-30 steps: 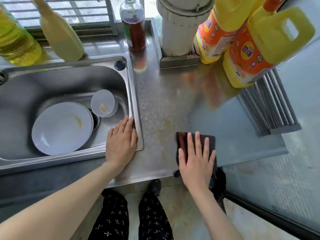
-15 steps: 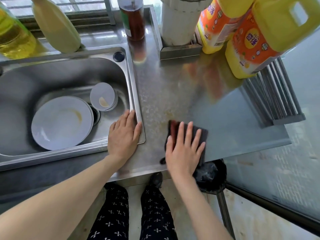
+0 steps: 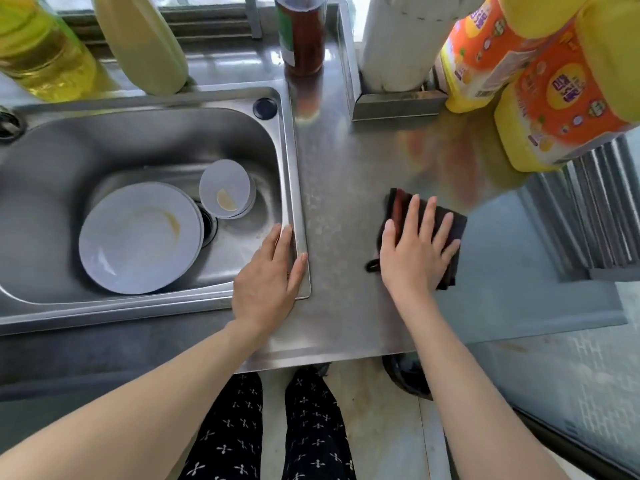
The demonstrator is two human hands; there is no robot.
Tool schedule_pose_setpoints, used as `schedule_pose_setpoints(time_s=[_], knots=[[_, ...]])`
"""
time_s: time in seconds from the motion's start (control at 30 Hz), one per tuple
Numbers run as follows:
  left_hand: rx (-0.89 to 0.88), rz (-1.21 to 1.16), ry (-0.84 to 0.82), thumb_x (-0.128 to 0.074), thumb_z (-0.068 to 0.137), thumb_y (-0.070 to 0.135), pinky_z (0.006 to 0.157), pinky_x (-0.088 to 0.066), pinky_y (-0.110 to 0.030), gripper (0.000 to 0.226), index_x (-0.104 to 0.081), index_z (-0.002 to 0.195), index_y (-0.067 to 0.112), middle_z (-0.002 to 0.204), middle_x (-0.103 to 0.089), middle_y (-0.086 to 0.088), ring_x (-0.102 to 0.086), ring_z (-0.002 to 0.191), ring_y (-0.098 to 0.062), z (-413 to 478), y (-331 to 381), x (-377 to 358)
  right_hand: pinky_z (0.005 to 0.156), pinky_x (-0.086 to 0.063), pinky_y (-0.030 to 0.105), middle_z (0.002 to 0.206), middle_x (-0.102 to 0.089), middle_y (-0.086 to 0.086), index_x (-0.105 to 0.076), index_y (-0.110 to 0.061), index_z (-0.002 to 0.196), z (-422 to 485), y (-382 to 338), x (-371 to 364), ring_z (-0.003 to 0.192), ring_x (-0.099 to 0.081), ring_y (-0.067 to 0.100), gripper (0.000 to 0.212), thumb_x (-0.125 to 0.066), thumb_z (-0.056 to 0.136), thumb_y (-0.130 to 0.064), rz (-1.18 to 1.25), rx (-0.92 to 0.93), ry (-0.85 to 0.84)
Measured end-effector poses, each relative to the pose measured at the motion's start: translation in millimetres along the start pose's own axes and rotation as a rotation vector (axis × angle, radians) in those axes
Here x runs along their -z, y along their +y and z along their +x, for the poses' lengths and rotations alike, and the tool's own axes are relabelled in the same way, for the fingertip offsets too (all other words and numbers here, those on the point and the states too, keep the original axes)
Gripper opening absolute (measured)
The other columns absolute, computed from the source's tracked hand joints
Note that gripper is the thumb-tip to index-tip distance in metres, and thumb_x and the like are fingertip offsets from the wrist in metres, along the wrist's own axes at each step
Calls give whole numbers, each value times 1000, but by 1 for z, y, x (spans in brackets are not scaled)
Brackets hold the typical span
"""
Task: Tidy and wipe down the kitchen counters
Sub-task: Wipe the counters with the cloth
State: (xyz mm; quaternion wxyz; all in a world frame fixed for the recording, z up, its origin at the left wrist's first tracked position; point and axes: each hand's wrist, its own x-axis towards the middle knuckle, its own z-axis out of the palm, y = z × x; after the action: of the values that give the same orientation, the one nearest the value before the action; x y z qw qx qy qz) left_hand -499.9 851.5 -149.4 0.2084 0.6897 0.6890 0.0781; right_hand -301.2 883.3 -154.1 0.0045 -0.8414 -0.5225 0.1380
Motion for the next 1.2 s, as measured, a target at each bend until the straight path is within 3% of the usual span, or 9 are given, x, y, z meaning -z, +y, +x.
schedule_pose_setpoints(time_s=[0.07,0.17,0.23,0.3,0.43,0.63,0.9,1.13,1.2], knots=[[7,7,4,-29,95,47,82,-46,-35,53,-29,143,24,151,-28,6,-42,128,-16,0,0,0,114,-3,56,159,-2,2,-5,-25,150,1,-25,-2,145,1,31,60,-23,97,-47,9,22,15],[-7,30,18,-26,95,49,81,-48,-34,55,-31,142,22,149,-32,3,-45,126,-17,1,1,0,112,-13,56,156,-19,1,-20,-25,148,-15,-43,-12,143,-15,32,59,-24,94,-48,-69,474,-2],[-7,31,18,-24,93,51,79,-49,-34,57,-32,141,21,148,-34,3,-47,124,-17,2,-1,-2,113,-14,53,156,-20,-2,-20,-28,148,0,-41,-9,143,-15,29,58,-21,93,-49,-131,658,-56],[5,19,18,-23,92,52,77,-50,-34,57,-33,140,23,147,-35,4,-49,122,-18,2,-2,-3,114,-9,51,158,-13,-3,-14,-30,149,35,-41,-3,145,-9,26,57,-21,96,-48,-129,592,-34],[48,-9,5,-23,90,56,77,-49,-34,56,-30,139,30,146,-34,10,-51,119,-15,2,-3,-3,116,0,50,159,2,-1,-3,-26,150,77,-73,3,145,5,27,58,-19,98,-47,-60,265,-2],[99,-30,3,-26,91,56,74,-46,-33,55,-22,141,33,137,-45,12,-55,108,-16,6,3,1,115,-6,47,158,-13,-2,-15,-28,149,72,-89,0,145,-9,26,62,-13,91,-50,-177,848,-78],[86,-4,3,-21,90,55,68,-47,-32,59,-28,142,27,130,-52,8,-59,96,-17,5,2,-1,115,-3,45,158,-8,0,-11,-25,149,108,-135,-5,145,-2,25,56,-24,98,-43,-106,641,-17],[72,10,21,-27,91,53,65,-49,-32,57,-32,141,26,129,-54,5,-61,98,-18,6,1,-3,111,-19,49,153,-27,1,-29,-24,146,51,-46,-3,141,-23,26,57,-30,93,-45,-175,983,-11],[73,10,12,-26,91,53,64,-48,-32,57,-32,141,26,130,-53,6,-60,98,-18,6,1,-3,110,-21,50,153,-29,-1,-30,-26,145,57,-18,1,141,-25,26,57,-30,92,-47,-198,976,10]])
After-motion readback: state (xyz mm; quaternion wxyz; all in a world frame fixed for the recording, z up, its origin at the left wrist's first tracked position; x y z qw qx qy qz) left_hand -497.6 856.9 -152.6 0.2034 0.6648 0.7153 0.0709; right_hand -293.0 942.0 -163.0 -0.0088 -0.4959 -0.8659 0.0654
